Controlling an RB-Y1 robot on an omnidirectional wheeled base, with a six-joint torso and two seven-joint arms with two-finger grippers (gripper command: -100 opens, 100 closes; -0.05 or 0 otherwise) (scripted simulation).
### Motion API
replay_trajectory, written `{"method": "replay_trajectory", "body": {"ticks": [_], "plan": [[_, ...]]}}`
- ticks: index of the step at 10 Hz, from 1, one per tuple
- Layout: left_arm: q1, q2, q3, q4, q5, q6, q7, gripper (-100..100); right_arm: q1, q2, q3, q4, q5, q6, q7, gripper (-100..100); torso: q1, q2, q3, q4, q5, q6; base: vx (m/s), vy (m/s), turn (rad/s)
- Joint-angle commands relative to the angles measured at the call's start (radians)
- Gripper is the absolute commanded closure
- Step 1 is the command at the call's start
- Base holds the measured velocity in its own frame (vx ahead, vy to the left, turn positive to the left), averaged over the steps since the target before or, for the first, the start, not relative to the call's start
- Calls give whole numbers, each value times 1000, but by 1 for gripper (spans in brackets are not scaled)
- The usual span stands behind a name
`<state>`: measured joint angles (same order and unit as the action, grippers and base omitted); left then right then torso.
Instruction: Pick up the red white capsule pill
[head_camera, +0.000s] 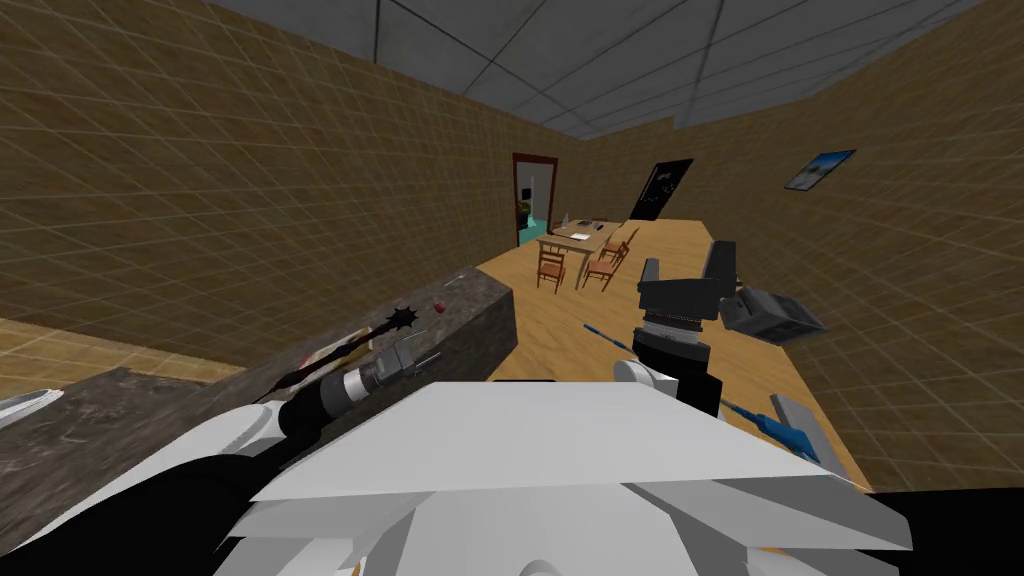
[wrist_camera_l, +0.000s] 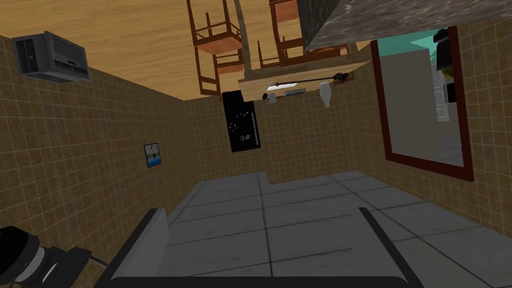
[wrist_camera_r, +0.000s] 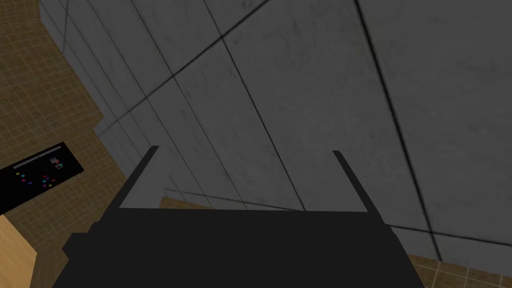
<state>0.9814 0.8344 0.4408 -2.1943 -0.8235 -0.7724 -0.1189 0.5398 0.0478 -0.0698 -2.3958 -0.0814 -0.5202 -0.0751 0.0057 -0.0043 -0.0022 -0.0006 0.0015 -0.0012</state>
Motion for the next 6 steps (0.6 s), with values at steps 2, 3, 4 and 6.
{"method": "replay_trajectory", "body": {"ticks": [2,3,4,6], "plan": [[44,50,19,9,-80,-6,-3,-100,0,0,0,0,0,0,0,0,0,-1,0,0,0,1,-2,23,-345],[76,92,33,28,-110,-17,-8,-100,0,0,0,0,0,0,0,0,0,-1,0,0,0,0,1,18,-414],[76,92,33,28,-138,-17,-8,-100,0,0,0,0,0,0,0,0,0,-1,-1,0,0,1,1,25,-285],[107,133,45,49,-193,-28,-13,-100,0,0,0,0,0,0,0,0,1,-1,-1,0,0,0,9,29,-328]]}}
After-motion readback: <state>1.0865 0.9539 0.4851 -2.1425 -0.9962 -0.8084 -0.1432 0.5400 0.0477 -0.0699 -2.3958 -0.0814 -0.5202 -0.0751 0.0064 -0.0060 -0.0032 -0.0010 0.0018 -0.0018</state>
